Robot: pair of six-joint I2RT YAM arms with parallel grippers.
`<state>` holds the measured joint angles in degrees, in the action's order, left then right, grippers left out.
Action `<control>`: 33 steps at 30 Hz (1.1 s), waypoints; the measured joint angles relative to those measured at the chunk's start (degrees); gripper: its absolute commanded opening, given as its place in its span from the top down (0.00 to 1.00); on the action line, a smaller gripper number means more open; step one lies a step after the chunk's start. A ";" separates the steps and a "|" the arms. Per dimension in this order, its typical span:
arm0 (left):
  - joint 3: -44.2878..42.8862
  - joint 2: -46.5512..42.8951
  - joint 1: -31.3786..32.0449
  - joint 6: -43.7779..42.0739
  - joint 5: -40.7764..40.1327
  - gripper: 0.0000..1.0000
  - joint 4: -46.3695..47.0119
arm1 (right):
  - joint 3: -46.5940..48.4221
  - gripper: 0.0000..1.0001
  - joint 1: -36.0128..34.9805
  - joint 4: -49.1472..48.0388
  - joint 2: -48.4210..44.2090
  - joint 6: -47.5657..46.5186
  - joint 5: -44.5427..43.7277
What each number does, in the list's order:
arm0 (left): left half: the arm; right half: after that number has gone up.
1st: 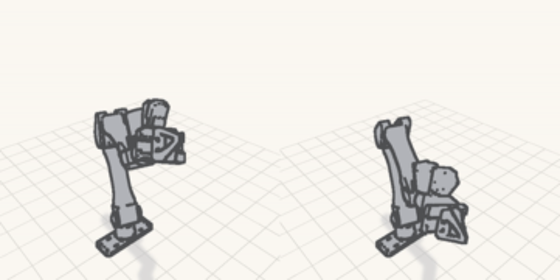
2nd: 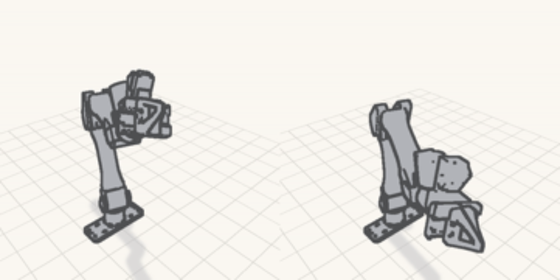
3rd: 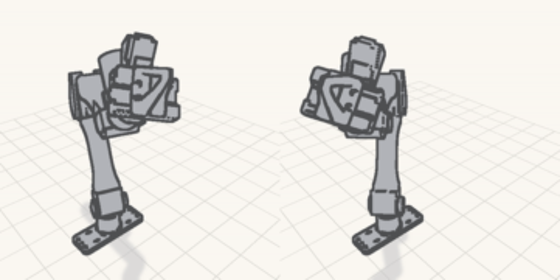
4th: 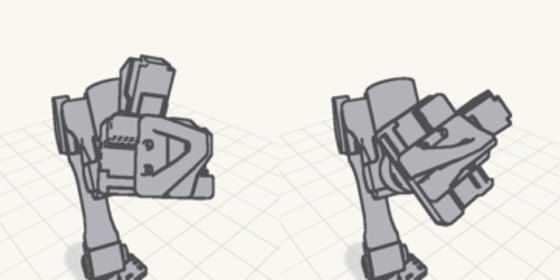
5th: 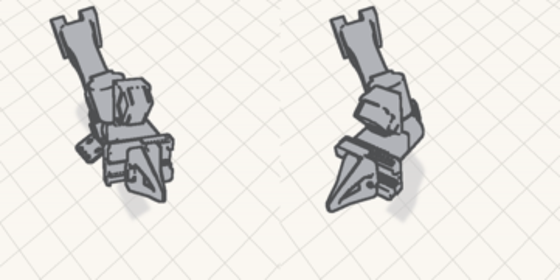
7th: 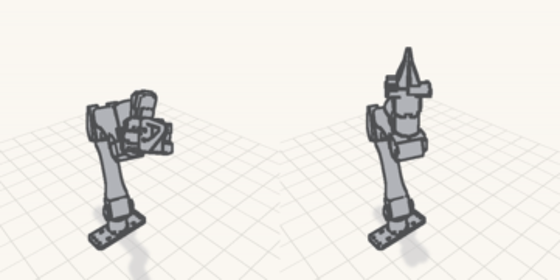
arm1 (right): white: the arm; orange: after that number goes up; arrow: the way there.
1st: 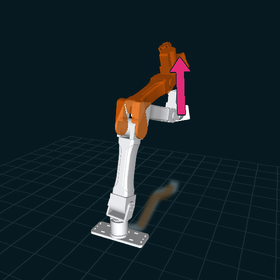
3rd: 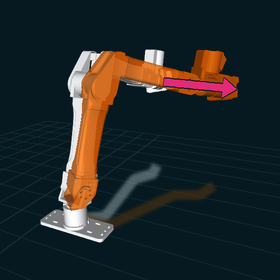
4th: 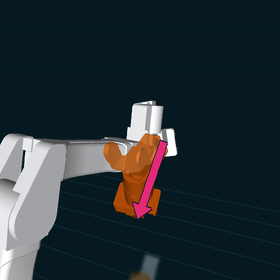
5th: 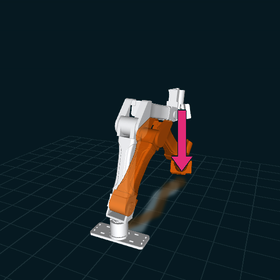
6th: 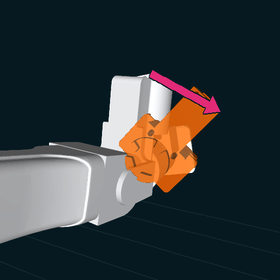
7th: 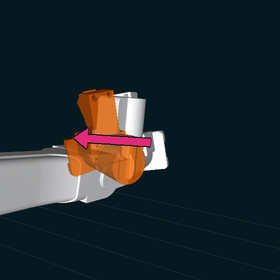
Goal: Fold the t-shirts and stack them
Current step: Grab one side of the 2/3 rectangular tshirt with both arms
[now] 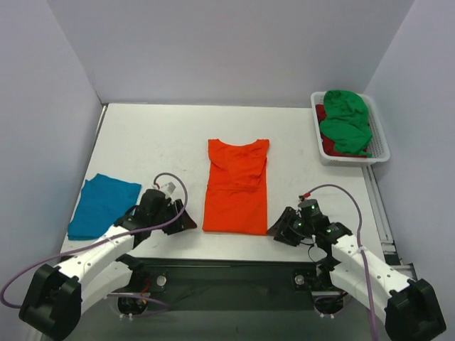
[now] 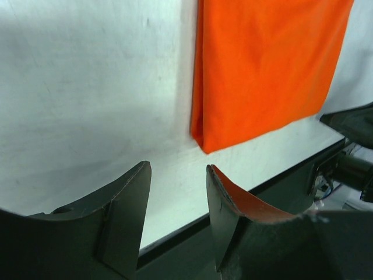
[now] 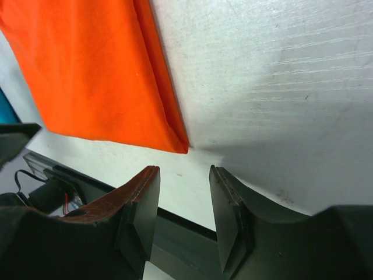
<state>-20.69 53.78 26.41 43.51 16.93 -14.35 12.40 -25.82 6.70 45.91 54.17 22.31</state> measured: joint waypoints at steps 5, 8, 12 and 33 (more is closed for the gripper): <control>3.50 1.57 5.70 3.56 0.28 0.47 2.93 | -1.18 0.60 -0.55 -2.47 1.18 2.73 -0.70; 4.46 3.91 7.19 5.75 0.92 0.47 7.10 | -1.18 0.63 -1.57 -6.60 4.11 4.13 -0.46; 5.33 5.51 7.41 7.54 0.83 0.47 12.15 | -1.49 0.71 -3.65 -12.24 8.22 5.97 -0.68; 5.92 14.21 7.43 9.97 0.63 0.73 24.57 | -3.58 0.87 -4.66 -15.74 7.80 8.41 -3.82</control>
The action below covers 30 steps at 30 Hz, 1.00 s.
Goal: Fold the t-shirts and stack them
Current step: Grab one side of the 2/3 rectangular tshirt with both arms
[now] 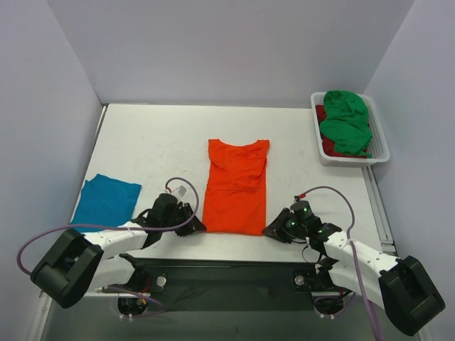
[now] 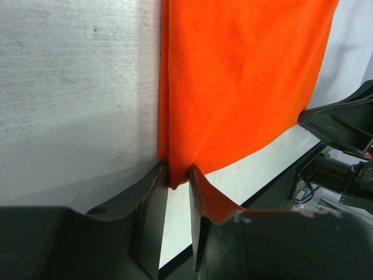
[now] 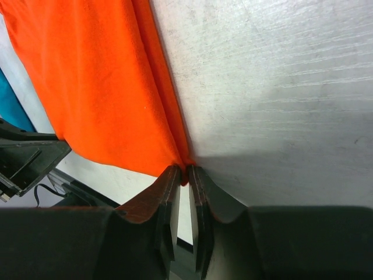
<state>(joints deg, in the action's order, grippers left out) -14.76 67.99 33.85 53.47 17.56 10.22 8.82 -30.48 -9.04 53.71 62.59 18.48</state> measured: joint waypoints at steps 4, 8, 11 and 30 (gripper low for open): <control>0.07 1.53 0.37 0.48 0.11 0.96 1.20 | 0.35 0.96 0.00 -1.38 1.97 -0.20 0.44; 0.13 1.62 1.16 0.37 0.28 1.00 1.53 | 0.46 1.00 0.00 -1.68 2.36 -1.01 0.68; 0.33 -0.11 2.23 0.39 0.20 1.00 0.57 | 0.46 1.00 -0.31 0.28 0.61 -1.99 0.57; -4.33 -36.94 15.96 6.51 -8.09 1.00 -31.08 | 14.51 1.00 -12.70 34.42 -25.44 -6.38 -5.95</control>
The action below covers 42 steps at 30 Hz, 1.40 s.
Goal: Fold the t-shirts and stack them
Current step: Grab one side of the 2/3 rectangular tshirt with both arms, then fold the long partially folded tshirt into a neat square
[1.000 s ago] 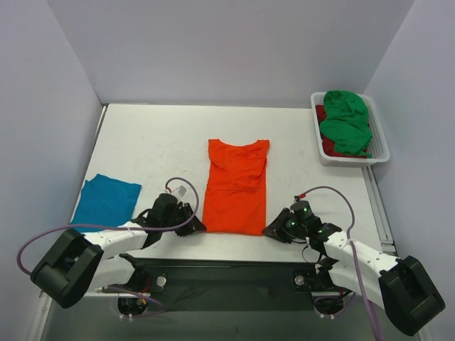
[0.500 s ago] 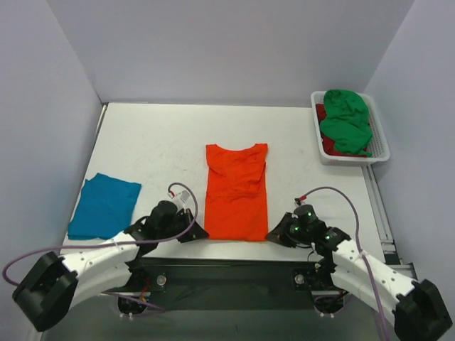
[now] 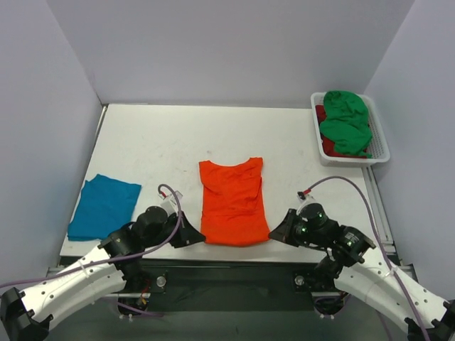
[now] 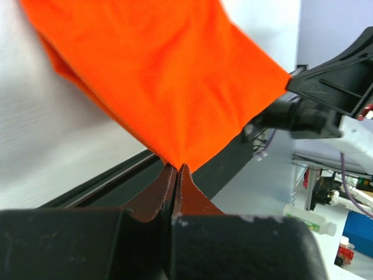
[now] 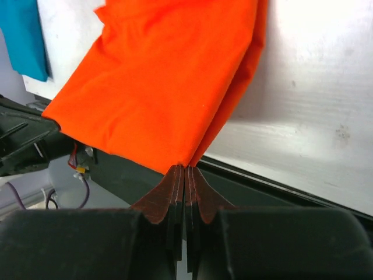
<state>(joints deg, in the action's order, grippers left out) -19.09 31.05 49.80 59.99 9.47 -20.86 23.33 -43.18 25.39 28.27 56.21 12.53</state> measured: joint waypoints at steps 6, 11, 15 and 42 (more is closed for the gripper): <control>-11.76 8.09 -4.37 -1.36 -0.35 1.00 -0.79 | 12.92 1.00 0.37 1.20 12.11 -4.57 -5.20; -17.84 19.45 -14.78 -2.69 4.61 1.00 2.64 | 23.34 1.00 8.37 0.46 24.90 -9.81 -4.20; -23.12 32.22 -22.01 -3.69 9.25 1.00 5.68 | 32.35 1.00 16.46 -1.03 36.94 -13.75 -0.66; -46.88 72.50 -37.86 -9.66 12.74 0.23 19.23 | 68.61 0.44 29.97 -8.11 86.93 -26.58 11.93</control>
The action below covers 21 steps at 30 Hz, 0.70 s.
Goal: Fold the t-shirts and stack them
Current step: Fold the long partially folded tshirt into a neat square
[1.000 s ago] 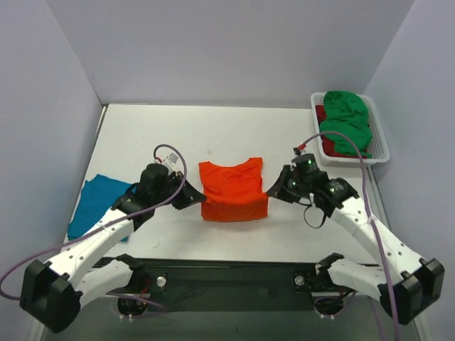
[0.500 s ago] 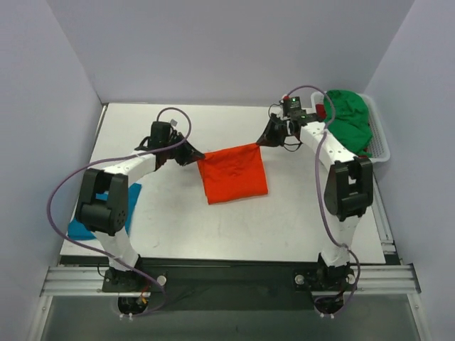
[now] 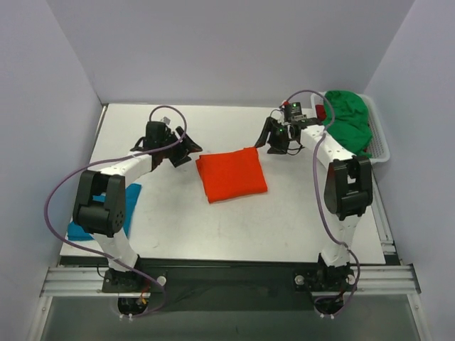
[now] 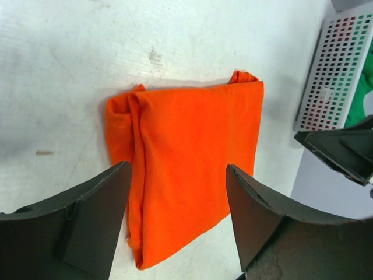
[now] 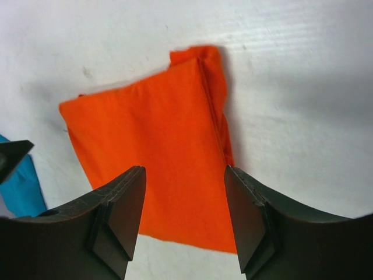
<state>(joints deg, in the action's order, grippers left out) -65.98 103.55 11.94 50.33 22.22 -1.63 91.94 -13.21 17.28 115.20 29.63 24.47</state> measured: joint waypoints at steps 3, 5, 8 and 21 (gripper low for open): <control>3.32 -4.42 1.81 -2.05 -4.52 0.20 -1.55 | -8.13 0.44 -0.33 -0.85 -5.75 -0.59 -2.34; 5.33 -5.64 3.67 -3.19 -6.88 0.18 -2.51 | -13.40 0.44 -0.81 -1.38 -8.57 -0.63 -3.41; 7.63 -5.20 6.47 -4.68 -9.60 0.18 -4.28 | -20.57 0.44 -2.10 -2.40 -11.37 -0.59 -4.48; 5.60 1.55 9.01 -4.48 -11.56 0.30 -3.28 | -33.55 0.45 -4.85 -6.93 -21.68 0.85 -7.06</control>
<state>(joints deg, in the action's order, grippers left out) -60.38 105.10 20.95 45.84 10.66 -4.91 58.39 -18.06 10.35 93.51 30.48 17.41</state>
